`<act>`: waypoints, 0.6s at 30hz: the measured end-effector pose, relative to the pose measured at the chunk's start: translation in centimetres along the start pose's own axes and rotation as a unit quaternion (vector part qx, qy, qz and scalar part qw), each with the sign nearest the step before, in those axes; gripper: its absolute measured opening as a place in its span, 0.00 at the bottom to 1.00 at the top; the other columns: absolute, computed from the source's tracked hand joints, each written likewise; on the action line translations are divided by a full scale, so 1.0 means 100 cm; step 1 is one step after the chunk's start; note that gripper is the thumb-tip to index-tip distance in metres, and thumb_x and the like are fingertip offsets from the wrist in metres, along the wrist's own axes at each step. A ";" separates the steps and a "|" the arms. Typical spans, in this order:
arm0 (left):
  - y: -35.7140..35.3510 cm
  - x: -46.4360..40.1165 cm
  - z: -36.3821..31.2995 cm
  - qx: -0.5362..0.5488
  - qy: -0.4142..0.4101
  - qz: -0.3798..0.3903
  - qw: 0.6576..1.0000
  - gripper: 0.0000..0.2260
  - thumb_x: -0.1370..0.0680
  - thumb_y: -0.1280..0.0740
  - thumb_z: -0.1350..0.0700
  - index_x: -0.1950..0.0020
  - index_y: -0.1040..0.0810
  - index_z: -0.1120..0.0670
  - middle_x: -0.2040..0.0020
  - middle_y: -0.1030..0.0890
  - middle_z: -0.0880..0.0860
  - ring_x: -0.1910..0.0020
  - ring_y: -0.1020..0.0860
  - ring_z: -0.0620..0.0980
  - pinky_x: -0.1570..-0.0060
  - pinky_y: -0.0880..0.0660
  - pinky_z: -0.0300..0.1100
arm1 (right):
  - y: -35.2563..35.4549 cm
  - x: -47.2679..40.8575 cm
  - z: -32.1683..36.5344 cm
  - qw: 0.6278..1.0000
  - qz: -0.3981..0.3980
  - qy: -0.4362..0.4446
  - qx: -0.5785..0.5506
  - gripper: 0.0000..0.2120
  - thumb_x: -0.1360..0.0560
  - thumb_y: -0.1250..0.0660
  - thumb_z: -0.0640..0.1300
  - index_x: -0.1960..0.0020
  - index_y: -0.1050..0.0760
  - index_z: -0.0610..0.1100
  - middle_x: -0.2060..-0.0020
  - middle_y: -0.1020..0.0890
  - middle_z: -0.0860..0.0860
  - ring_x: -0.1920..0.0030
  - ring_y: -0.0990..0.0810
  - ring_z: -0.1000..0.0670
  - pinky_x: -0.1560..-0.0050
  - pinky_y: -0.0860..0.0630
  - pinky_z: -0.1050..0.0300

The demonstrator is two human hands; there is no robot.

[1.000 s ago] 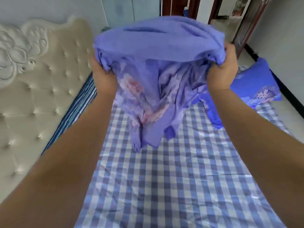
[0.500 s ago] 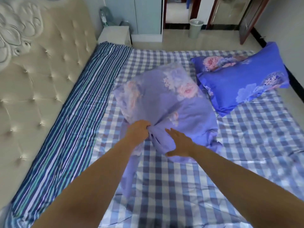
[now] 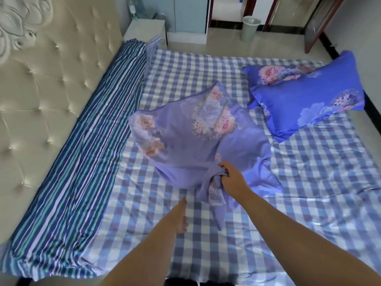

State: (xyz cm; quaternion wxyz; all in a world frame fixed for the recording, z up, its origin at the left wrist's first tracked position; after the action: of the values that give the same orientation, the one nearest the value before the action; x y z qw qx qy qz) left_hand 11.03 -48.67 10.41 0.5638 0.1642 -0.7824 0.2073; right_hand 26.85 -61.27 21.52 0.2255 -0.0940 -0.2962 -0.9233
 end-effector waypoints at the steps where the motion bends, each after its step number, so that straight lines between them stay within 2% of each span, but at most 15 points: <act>1: -0.004 -0.007 0.014 -0.007 0.030 0.014 0.999 0.40 0.29 0.46 0.28 0.31 0.33 0.59 0.35 0.27 0.60 0.37 0.27 0.57 0.43 0.29 0.47 | 0.002 -0.002 0.007 1.000 -0.002 0.011 -0.020 0.18 0.26 0.42 0.30 0.44 0.27 0.48 0.51 0.22 0.49 0.50 0.25 0.48 0.51 0.33 0.62; 2: -0.010 -0.008 0.024 -0.007 0.051 0.031 0.998 0.42 0.27 0.46 0.28 0.25 0.40 0.58 0.27 0.34 0.60 0.30 0.33 0.58 0.39 0.32 0.49 | 0.005 -0.004 0.015 0.999 -0.001 0.025 -0.039 0.19 0.26 0.43 0.29 0.41 0.27 0.46 0.48 0.23 0.48 0.47 0.25 0.48 0.49 0.33 0.64; 3: -0.016 -0.009 0.030 0.000 0.064 0.045 0.997 0.42 0.26 0.47 0.29 0.23 0.45 0.59 0.25 0.38 0.59 0.27 0.37 0.58 0.38 0.34 0.50 | 0.007 -0.006 0.023 0.998 0.001 0.038 -0.058 0.20 0.25 0.44 0.27 0.40 0.28 0.45 0.45 0.24 0.48 0.44 0.26 0.49 0.46 0.33 0.65; 5: -0.029 -0.009 0.031 0.031 0.065 0.065 0.995 0.42 0.25 0.48 0.30 0.23 0.46 0.60 0.24 0.39 0.57 0.26 0.40 0.57 0.33 0.37 0.53 | 0.014 -0.010 0.036 0.995 0.001 0.047 -0.089 0.21 0.25 0.46 0.26 0.40 0.28 0.45 0.44 0.24 0.48 0.43 0.26 0.49 0.43 0.30 0.62; 7: -0.040 -0.012 0.026 0.058 0.046 0.084 0.994 0.38 0.24 0.47 0.30 0.24 0.42 0.56 0.26 0.36 0.54 0.26 0.39 0.55 0.31 0.40 0.54 | 0.023 -0.010 0.045 0.991 -0.003 0.037 -0.130 0.18 0.23 0.47 0.28 0.43 0.28 0.45 0.48 0.23 0.47 0.47 0.25 0.49 0.46 0.27 0.59; 8: -0.042 -0.014 0.021 0.075 0.029 0.079 0.994 0.33 0.23 0.46 0.32 0.27 0.36 0.54 0.30 0.29 0.52 0.29 0.34 0.54 0.34 0.37 0.52 | 0.028 -0.010 0.048 0.988 -0.003 0.029 -0.152 0.16 0.22 0.47 0.29 0.45 0.28 0.46 0.50 0.23 0.47 0.49 0.25 0.48 0.47 0.26 0.57; 9: -0.044 -0.017 0.015 0.110 0.009 0.071 0.991 0.25 0.21 0.44 0.36 0.33 0.30 0.53 0.40 0.22 0.51 0.37 0.27 0.54 0.39 0.31 0.48 | 0.032 -0.012 0.046 0.985 -0.004 0.020 -0.171 0.16 0.21 0.48 0.31 0.47 0.27 0.47 0.51 0.23 0.47 0.49 0.24 0.47 0.47 0.25 0.53; 10: -0.046 -0.013 0.009 0.144 -0.004 0.057 0.988 0.17 0.20 0.41 0.43 0.41 0.26 0.54 0.53 0.17 0.52 0.48 0.23 0.52 0.49 0.26 0.44 | 0.037 -0.014 0.047 0.982 -0.008 0.013 -0.186 0.16 0.21 0.48 0.32 0.49 0.26 0.49 0.52 0.22 0.48 0.49 0.24 0.46 0.46 0.25 0.50; 11: -0.044 -0.017 0.004 0.168 -0.014 0.038 0.985 0.10 0.19 0.39 0.50 0.48 0.25 0.56 0.65 0.17 0.52 0.59 0.22 0.51 0.61 0.25 0.40 | 0.043 -0.017 0.046 0.982 -0.019 0.010 -0.190 0.17 0.20 0.48 0.33 0.51 0.26 0.51 0.53 0.22 0.49 0.49 0.23 0.45 0.45 0.25 0.48; 12: -0.040 -0.016 0.000 0.183 -0.024 0.010 0.983 0.06 0.19 0.39 0.56 0.52 0.25 0.57 0.73 0.19 0.53 0.67 0.24 0.50 0.69 0.26 0.38 | 0.051 -0.020 0.044 0.983 -0.033 0.011 -0.183 0.17 0.20 0.48 0.33 0.51 0.26 0.51 0.54 0.22 0.50 0.49 0.23 0.45 0.45 0.25 0.50; 13: -0.035 -0.016 -0.002 0.163 -0.031 -0.012 0.986 0.06 0.19 0.39 0.60 0.53 0.24 0.58 0.77 0.22 0.53 0.71 0.26 0.49 0.73 0.29 0.37 | 0.059 -0.023 0.041 0.986 -0.050 0.016 -0.161 0.16 0.20 0.48 0.33 0.50 0.25 0.48 0.55 0.22 0.50 0.50 0.24 0.46 0.48 0.25 0.54; 15: -0.020 -0.008 -0.011 0.157 -0.026 -0.067 0.985 0.07 0.19 0.39 0.62 0.44 0.24 0.58 0.72 0.27 0.54 0.71 0.32 0.49 0.76 0.34 0.35 | 0.077 -0.026 0.028 0.992 -0.083 0.028 -0.086 0.13 0.22 0.46 0.30 0.44 0.27 0.39 0.54 0.23 0.47 0.52 0.25 0.47 0.56 0.28 0.61; 16: -0.007 -0.005 -0.016 0.152 -0.044 -0.114 0.981 0.10 0.20 0.39 0.62 0.39 0.25 0.58 0.67 0.27 0.55 0.69 0.31 0.49 0.76 0.33 0.35 | 0.086 -0.025 0.014 0.996 -0.089 0.028 -0.018 0.14 0.23 0.46 0.30 0.42 0.27 0.38 0.53 0.23 0.46 0.52 0.26 0.46 0.56 0.31 0.60; 17: 0.009 0.003 -0.021 0.174 -0.064 -0.185 0.965 0.13 0.20 0.40 0.61 0.35 0.27 0.58 0.60 0.24 0.56 0.63 0.25 0.51 0.72 0.28 0.36 | 0.092 -0.026 -0.009 0.994 -0.080 0.004 0.069 0.14 0.23 0.45 0.30 0.40 0.28 0.38 0.52 0.23 0.45 0.51 0.25 0.46 0.55 0.33 0.58; 18: 0.024 0.011 -0.028 0.160 -0.105 -0.245 0.951 0.14 0.20 0.40 0.61 0.35 0.27 0.58 0.52 0.21 0.56 0.53 0.22 0.54 0.62 0.25 0.39 | 0.092 -0.026 -0.037 0.987 -0.036 -0.044 0.149 0.14 0.23 0.44 0.33 0.39 0.28 0.40 0.50 0.23 0.44 0.50 0.25 0.44 0.54 0.34 0.58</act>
State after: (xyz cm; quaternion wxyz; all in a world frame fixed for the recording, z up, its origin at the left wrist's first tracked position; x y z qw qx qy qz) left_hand 11.78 -45.18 11.92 0.4785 0.4594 -0.7295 0.1669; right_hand 33.28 -69.15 22.39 0.1903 -0.0896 -0.4436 -0.8712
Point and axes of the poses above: each hand's wrist, its own x-axis away from the middle knuckle, its own y-axis out of the back of the hand, z = x × y, the point moved 7 cm from there along -x, towards the middle knuckle
